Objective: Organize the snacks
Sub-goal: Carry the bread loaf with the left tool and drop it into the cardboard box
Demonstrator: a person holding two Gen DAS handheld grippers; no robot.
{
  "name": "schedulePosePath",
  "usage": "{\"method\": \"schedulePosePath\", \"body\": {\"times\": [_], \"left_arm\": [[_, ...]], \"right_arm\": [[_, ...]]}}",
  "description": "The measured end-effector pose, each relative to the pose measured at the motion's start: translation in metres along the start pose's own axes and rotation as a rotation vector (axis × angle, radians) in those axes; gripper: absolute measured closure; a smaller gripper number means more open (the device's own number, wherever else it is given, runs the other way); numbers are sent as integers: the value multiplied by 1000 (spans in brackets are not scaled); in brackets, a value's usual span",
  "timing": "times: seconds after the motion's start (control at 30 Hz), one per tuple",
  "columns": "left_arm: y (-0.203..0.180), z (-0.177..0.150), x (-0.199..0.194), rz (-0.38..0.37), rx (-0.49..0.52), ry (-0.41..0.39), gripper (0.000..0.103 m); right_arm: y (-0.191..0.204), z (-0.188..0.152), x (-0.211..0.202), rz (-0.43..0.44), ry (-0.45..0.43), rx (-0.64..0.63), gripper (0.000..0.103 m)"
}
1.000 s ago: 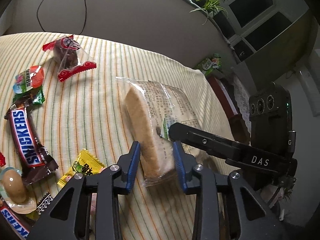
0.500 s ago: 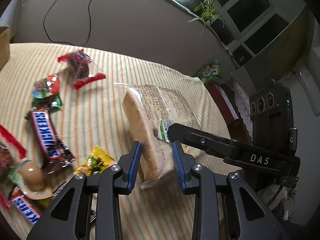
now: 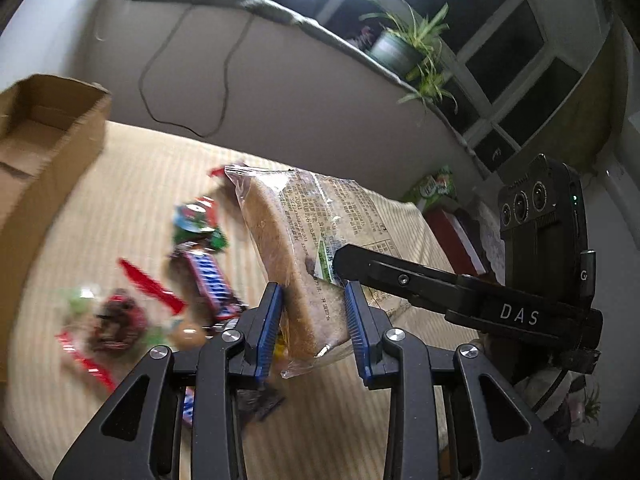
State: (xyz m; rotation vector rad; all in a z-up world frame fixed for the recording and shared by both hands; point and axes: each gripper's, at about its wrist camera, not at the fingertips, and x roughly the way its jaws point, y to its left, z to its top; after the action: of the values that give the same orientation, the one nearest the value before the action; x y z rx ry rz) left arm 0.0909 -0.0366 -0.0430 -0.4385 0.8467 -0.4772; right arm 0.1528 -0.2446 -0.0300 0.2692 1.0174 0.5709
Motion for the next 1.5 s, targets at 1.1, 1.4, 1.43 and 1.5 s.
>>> {"method": "schedulePosePath", "body": {"times": [1.1,1.4,1.43,1.5], "left_arm": [[145,-9,-145,280,-205,-263,73],[166,-12,-138,314,-235,-239,73],[166,-12,-137,319,-235,-236,73],[167,-12,-137,335,-231,-235,73]], "right_arm": [[221,34,138,209,138,-332,48],[229,29,168,206,185,-355,49],[229,30,172,201,188,-358,49],[230,28,173,193,192,-364,49]]}}
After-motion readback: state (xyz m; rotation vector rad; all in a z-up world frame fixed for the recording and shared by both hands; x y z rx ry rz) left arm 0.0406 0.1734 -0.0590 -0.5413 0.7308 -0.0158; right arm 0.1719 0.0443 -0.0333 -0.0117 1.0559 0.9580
